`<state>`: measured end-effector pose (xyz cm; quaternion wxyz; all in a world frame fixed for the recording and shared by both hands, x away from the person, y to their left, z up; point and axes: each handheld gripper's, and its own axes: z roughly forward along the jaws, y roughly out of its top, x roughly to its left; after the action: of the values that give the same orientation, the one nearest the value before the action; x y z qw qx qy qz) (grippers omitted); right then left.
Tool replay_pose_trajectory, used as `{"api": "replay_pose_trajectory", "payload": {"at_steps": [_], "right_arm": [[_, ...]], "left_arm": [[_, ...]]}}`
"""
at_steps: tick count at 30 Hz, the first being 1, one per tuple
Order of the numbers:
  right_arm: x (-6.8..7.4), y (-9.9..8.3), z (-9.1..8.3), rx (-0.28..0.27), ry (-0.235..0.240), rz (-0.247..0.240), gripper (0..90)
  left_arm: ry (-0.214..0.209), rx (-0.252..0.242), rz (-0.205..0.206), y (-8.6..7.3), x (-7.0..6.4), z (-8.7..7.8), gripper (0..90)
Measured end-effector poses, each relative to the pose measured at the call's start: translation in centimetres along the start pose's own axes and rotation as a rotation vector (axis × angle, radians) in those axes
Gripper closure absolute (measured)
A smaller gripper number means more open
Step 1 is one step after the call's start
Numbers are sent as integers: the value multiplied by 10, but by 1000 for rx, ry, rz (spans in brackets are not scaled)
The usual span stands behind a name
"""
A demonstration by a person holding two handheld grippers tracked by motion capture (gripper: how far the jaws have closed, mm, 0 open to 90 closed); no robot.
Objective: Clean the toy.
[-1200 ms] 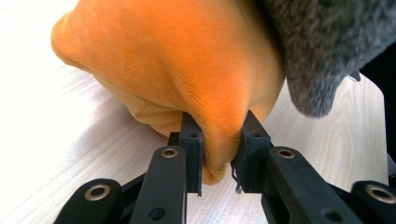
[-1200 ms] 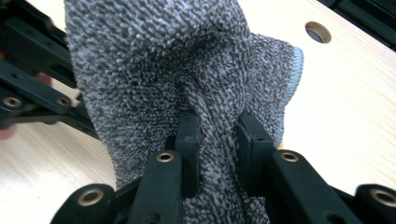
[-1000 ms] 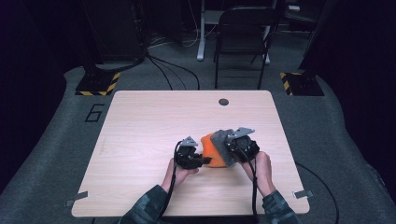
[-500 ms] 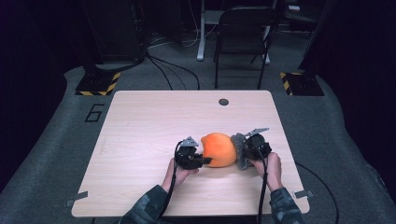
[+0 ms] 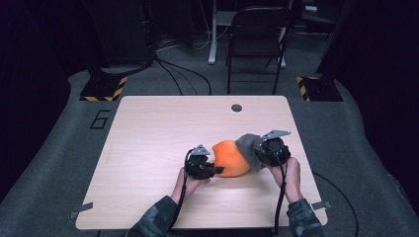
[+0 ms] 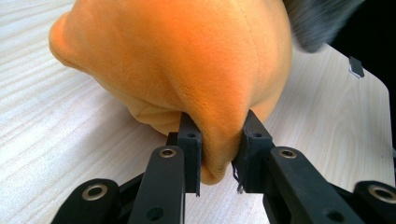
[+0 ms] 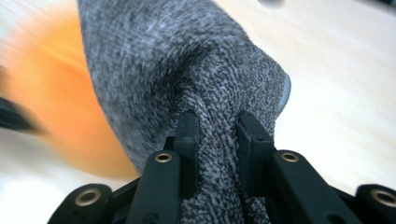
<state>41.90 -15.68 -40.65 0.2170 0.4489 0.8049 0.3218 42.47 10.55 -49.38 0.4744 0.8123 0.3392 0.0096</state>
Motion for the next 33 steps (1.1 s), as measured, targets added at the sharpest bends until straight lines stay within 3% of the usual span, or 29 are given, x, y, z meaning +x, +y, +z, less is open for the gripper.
{"api": "replay_pose_trajectory", "payload": {"at_steps": [2,6,9,11,13,14,17,20,24,30,33], "right_arm": [[15,9,-10,-47,49,-21,726],[49,17,-13,-80,96,-119,726],[66,15,-2,-37,98,-174,726],[70,12,9,-8,65,-204,727],[67,9,16,-7,51,-227,728],[67,9,15,6,54,-193,728],[60,9,14,5,24,-207,726],[49,6,14,17,38,-181,722],[38,4,16,2,6,-159,720],[14,-6,23,49,-60,-91,719],[3,-14,30,76,-59,-44,720]], "left_arm": [[5,-2,13,0,0,0,747],[8,2,18,0,-1,0,747],[5,5,22,0,-1,0,747],[11,12,30,0,-1,0,747],[9,1,17,-1,-1,1,747],[8,2,16,-1,0,1,746],[6,-3,9,-1,-1,1,746],[6,-1,17,-1,-1,1,745],[6,0,9,-1,-1,1,745],[5,0,10,-1,-1,1,744],[4,0,9,-1,-1,1,744]]}}
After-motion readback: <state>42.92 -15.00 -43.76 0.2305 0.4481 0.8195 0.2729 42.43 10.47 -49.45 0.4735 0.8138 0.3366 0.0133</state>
